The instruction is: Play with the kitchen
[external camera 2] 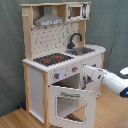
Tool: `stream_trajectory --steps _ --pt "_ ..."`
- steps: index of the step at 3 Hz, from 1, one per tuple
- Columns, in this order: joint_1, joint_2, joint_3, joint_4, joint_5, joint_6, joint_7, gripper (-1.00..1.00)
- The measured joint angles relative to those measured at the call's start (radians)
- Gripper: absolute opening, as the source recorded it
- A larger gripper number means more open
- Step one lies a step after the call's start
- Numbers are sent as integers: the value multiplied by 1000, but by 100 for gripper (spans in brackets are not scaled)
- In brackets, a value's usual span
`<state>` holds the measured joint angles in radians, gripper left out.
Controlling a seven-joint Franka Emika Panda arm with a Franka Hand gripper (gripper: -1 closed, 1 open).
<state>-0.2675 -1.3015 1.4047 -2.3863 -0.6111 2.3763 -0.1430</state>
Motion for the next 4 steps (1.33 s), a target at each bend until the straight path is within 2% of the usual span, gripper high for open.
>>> stream_trajectory --steps 1,2,4 --pt "10 0 -35 -49 0 74 31 100" --pt "10 -1 -49 -99 0 138 114 100" --pt "8 -31 -42 -160 -2 264 286 100"
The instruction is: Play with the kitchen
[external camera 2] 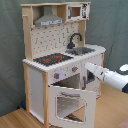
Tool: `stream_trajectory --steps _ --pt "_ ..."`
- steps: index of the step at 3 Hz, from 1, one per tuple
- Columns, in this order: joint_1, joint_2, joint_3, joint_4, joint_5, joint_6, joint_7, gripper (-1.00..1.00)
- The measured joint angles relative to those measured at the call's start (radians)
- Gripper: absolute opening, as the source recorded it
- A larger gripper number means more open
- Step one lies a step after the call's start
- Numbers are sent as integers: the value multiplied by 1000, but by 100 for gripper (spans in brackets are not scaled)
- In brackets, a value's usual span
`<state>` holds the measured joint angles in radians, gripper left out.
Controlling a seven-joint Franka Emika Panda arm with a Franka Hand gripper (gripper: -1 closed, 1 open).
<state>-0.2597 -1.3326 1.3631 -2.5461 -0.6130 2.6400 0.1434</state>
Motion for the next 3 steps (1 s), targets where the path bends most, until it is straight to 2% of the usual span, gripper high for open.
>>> stream_trajectory --steps 3 --pt "-26 -100 2 -104 0 204 202 100"
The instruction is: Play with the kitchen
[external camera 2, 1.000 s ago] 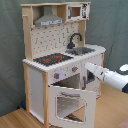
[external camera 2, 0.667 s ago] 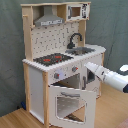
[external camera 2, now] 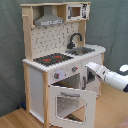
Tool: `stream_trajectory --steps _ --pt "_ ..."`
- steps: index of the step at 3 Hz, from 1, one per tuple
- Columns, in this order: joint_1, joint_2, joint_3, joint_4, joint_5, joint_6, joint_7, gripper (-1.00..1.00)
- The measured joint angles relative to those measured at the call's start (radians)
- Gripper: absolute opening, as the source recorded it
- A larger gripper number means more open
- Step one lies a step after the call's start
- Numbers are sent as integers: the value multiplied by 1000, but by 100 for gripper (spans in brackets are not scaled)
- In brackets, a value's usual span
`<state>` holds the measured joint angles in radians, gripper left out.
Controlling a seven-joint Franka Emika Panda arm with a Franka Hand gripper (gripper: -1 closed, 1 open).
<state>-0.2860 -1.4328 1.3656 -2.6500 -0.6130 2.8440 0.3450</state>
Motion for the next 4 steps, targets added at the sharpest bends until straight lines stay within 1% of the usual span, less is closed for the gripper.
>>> stream_trajectory --steps 1,2,3,4 --pt "-28 -28 12 -20 0 63 78 100" --pt "-73 -49 31 -25 0 118 159 100" --pt "-130 -57 42 -25 0 176 233 100" --pt "-187 -57 42 -25 1 233 300 100"
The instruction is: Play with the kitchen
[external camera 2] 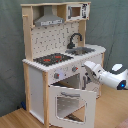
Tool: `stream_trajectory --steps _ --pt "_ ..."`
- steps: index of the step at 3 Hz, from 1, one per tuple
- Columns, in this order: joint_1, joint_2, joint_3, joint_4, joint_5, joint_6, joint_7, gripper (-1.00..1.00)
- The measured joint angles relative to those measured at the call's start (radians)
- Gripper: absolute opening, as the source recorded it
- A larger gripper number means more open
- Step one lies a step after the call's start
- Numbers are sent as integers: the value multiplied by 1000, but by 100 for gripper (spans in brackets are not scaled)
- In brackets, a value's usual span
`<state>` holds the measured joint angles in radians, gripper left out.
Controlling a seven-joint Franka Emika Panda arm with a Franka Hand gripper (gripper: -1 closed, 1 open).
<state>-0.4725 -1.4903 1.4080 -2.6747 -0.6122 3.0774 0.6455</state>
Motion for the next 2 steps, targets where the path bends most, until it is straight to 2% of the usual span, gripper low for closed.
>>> stream_trajectory --steps 1,2 --pt "-59 0 0 0 0 46 69 100" --pt "-128 0 0 9 2 121 77 100"
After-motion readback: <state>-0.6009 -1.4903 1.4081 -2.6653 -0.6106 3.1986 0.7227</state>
